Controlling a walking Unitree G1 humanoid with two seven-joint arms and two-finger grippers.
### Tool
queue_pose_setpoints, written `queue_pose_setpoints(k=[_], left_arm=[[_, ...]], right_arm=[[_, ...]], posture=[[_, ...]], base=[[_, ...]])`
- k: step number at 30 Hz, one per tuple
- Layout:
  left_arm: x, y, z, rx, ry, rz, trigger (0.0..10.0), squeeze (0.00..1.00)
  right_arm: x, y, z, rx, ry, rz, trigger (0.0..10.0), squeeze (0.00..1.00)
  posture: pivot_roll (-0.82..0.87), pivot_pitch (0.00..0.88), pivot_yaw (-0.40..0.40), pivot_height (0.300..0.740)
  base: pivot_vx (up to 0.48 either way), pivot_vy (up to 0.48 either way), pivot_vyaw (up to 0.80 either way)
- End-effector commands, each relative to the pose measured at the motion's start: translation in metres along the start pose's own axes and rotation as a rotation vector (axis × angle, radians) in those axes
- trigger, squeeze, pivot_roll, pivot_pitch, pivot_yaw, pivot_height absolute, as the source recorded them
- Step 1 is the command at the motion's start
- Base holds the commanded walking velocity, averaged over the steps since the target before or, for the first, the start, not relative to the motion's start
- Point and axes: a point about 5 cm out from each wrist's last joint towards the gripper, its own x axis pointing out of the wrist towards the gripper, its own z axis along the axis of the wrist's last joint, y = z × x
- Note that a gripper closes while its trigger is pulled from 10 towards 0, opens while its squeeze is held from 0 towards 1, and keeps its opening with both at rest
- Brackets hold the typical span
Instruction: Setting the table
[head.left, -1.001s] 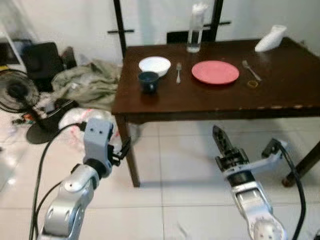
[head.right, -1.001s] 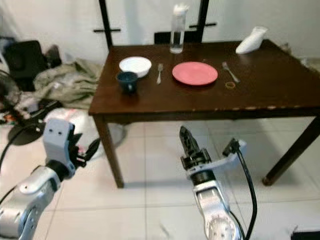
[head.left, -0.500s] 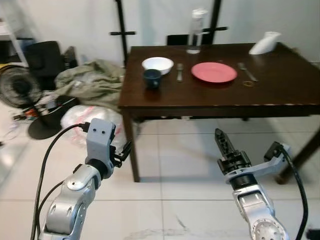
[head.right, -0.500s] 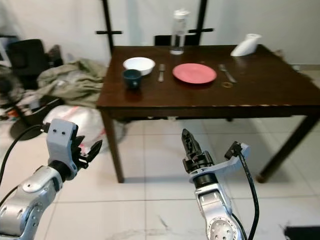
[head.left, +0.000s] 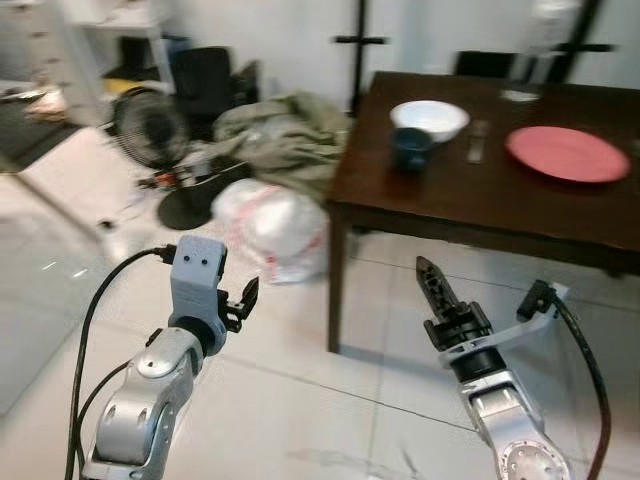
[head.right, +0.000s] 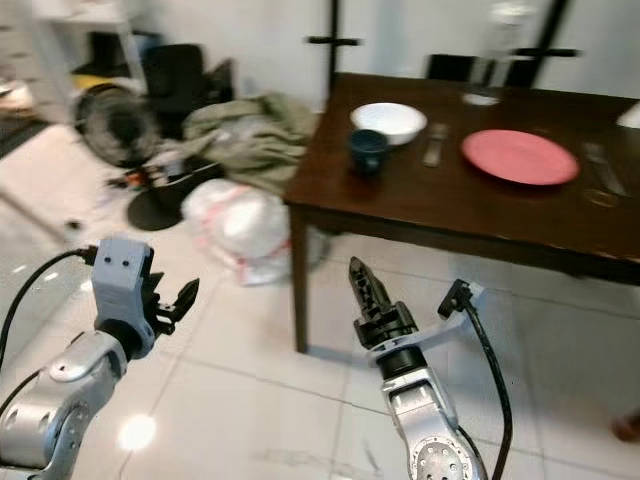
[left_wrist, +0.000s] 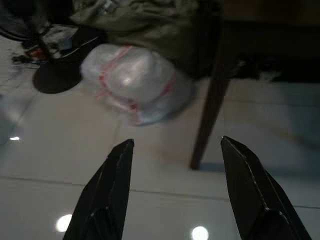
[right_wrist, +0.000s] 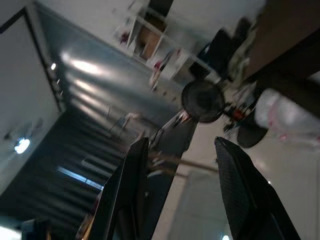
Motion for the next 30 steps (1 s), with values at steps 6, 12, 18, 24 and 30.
queue_pose_setpoints(k=[6,12,18,24,30], left_arm=[[0.001,0.008,-0.007,0.033,0.044,0.07,10.0,0.0],[0.003,0.012,-0.006,0.057,0.044,0.111,10.0,0.0],[0.005,0.014,-0.004,0.077,0.04,0.139,10.0,0.0],[0.006,0.017,-0.003,0.079,0.035,0.155,10.0,0.0],[0.01,0.023,0.002,0.088,0.017,0.197,10.0,0.0]], right_arm=[[-0.002,0.011,-0.003,0.034,0.012,0.081,10.0,0.0],[-0.003,0.017,0.001,0.082,-0.019,0.124,10.0,0.0],[-0.004,0.017,-0.003,0.077,0.003,0.134,10.0,0.0],[-0.004,0.017,-0.004,0.08,0.008,0.135,10.0,0.0],[-0.003,0.016,-0.004,0.078,0.011,0.136,10.0,0.0]], posture=[[0.1,0.109,0.105,0.74],[0.11,0.109,0.109,0.74],[0.11,0.108,0.11,0.74],[0.11,0.105,0.11,0.74],[0.11,0.102,0.105,0.74]], base=[[0.0,0.0,0.78],[0.0,0.0,0.78],[0.0,0.0,0.77],[0.0,0.0,0.76],[0.0,0.0,0.77]])
